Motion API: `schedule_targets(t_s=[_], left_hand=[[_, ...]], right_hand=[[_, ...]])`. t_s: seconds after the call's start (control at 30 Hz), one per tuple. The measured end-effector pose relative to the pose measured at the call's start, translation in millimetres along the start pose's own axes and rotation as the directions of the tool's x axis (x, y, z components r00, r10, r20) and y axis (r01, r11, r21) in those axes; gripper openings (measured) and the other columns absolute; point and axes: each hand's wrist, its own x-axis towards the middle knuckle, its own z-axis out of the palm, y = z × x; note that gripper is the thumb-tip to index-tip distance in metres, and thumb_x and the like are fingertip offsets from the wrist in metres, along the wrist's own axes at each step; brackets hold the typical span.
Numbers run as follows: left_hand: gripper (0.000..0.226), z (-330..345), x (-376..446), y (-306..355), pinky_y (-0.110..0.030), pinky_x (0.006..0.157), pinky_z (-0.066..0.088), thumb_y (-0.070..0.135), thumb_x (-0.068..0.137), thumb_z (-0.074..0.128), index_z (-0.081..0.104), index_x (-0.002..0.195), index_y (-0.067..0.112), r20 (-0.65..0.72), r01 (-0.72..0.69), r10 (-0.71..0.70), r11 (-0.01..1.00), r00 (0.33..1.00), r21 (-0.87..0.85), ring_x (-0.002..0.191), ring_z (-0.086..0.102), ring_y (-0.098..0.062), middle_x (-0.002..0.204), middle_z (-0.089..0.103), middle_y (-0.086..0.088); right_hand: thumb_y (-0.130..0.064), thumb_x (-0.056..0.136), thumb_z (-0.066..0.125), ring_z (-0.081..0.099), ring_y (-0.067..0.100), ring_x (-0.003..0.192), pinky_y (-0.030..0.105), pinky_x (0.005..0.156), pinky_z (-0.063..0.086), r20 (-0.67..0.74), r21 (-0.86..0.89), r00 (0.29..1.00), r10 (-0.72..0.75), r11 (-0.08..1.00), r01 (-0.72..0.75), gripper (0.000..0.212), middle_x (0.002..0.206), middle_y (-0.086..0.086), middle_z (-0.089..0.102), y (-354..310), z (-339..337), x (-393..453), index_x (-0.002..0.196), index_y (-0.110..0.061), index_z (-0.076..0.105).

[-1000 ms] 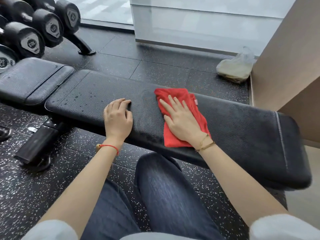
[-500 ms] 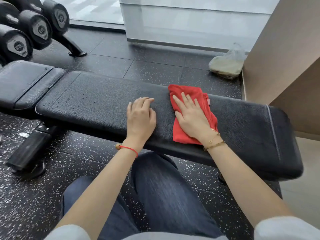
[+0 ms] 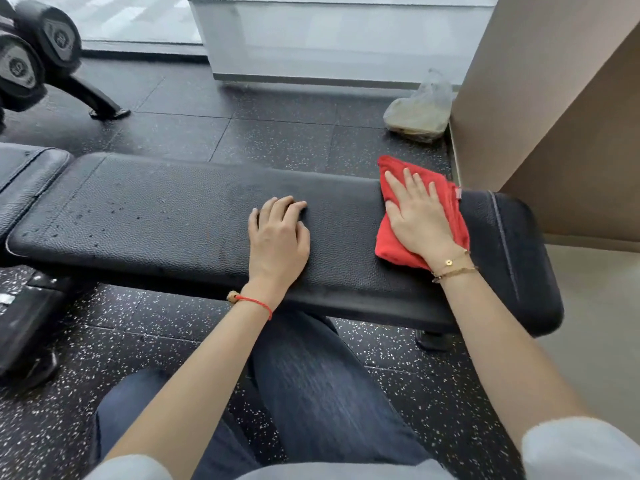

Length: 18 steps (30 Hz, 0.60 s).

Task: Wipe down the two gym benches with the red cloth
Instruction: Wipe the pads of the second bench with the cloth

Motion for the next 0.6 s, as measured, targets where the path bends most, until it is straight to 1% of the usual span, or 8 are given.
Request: schedule_targets(t_s=[0.07, 0.17, 0.23, 0.3, 0.4, 0.47, 0.53, 0.6], left_hand=[[0.038, -0.4, -0.2, -1.5, -0.047, 0.117, 0.025, 0.022, 0.093, 0.048, 0.059, 0.13, 0.02, -0.008, -0.003, 0.003, 1.0, 1.0, -0.001, 0.134, 0.043, -0.022, 0.138, 0.054, 0.0], [0.037, 0.3, -1.3, -2.0, -0.046, 0.117, 0.024, 0.021, 0.093, 0.05, 0.059, 0.13, 0.02, -0.012, -0.005, 0.005, 1.0, 1.0, -0.01, 0.135, 0.042, -0.023, 0.139, 0.055, -0.001], [0.038, 0.5, -3.0, -1.6, -0.047, 0.118, 0.023, 0.021, 0.094, 0.05, 0.058, 0.131, 0.019, -0.005, -0.007, 0.007, 1.0, 1.0, -0.008, 0.137, 0.041, -0.024, 0.141, 0.053, -0.002], [0.039, 0.2, -4.0, -0.5, -0.048, 0.119, 0.022, 0.02, 0.095, 0.05, 0.057, 0.133, 0.018, 0.005, -0.01, 0.01, 1.0, 1.0, 0.001, 0.138, 0.04, -0.024, 0.143, 0.052, -0.003], [0.04, -0.1, -4.7, 1.9, -0.049, 0.12, 0.02, 0.019, 0.095, 0.049, 0.056, 0.135, 0.017, 0.019, -0.003, 0.002, 1.0, 1.0, 0.02, 0.14, 0.038, -0.025, 0.145, 0.05, -0.004], [0.04, -0.2, -5.2, 3.1, -0.05, 0.119, 0.021, 0.018, 0.095, 0.049, 0.056, 0.135, 0.016, 0.021, -0.005, 0.004, 1.0, 1.0, 0.028, 0.139, 0.039, -0.026, 0.144, 0.051, -0.005], [0.04, -0.2, -5.5, 3.9, -0.051, 0.118, 0.023, 0.018, 0.096, 0.048, 0.056, 0.134, 0.015, 0.022, -0.009, 0.008, 1.0, 1.0, 0.028, 0.138, 0.04, -0.027, 0.143, 0.051, -0.006], [0.04, -0.6, -5.6, 4.0, -0.052, 0.117, 0.024, 0.017, 0.096, 0.048, 0.056, 0.134, 0.015, 0.024, -0.011, 0.01, 0.999, 1.0, 0.031, 0.138, 0.04, -0.028, 0.143, 0.051, -0.007]], right_hand=[[-0.028, 0.102, 0.037, 0.007, 0.023, 0.151, 0.039, 0.122, -0.002, 0.012, 0.019, 0.998, -0.054, 0.998, 0.054, 0.057, 0.163, 0.01, 0.009, -5.0, 0.3, -13.3, 0.155, -0.025, 0.017], [-0.028, 0.101, 0.04, 0.009, 0.021, 0.151, 0.036, 0.122, -0.002, -0.005, 0.039, 0.992, -0.127, 0.991, 0.127, 0.058, 0.163, 0.005, 0.011, 4.9, -0.9, -62.8, 0.155, -0.028, 0.019], [-0.029, 0.101, 0.039, 0.01, 0.02, 0.151, 0.035, 0.122, -0.001, -0.024, 0.033, 0.996, -0.083, 0.996, 0.084, 0.057, 0.163, 0.003, 0.013, 26.3, -3.7, -89.2, 0.154, -0.029, 0.02], [-0.028, 0.101, 0.039, 0.012, 0.021, 0.15, 0.037, 0.122, 0.001, -0.061, 0.016, 0.998, 0.013, 1.0, -0.012, 0.057, 0.163, 0.004, 0.015, 54.1, -10.9, -99.5, 0.154, -0.03, 0.02], [-0.028, 0.101, 0.037, 0.012, 0.023, 0.15, 0.041, 0.122, 0.002, -0.081, -0.015, 0.988, 0.134, 0.991, -0.135, 0.056, 0.163, 0.006, 0.015, 93.8, -21.8, -83.7, 0.154, -0.029, 0.021], [-0.029, 0.102, 0.035, 0.009, 0.023, 0.151, 0.042, 0.122, 0.0, -0.054, -0.013, 0.983, 0.175, 0.984, -0.176, 0.055, 0.163, 0.006, 0.011, 108.5, -27.3, -58.5, 0.154, -0.03, 0.019], [-0.029, 0.102, 0.034, 0.007, 0.022, 0.151, 0.042, 0.122, -0.002, -0.026, 0.001, 0.983, 0.184, 0.983, -0.184, 0.055, 0.164, 0.006, 0.008, 112.3, -30.5, -41.2, 0.155, -0.03, 0.018], [-0.028, 0.102, 0.035, 0.006, 0.023, 0.151, 0.041, 0.122, -0.003, -0.025, 0.016, 0.984, 0.175, 0.984, -0.175, 0.056, 0.164, 0.006, 0.008, 111.1, -29.2, -45.2, 0.155, -0.03, 0.018]])
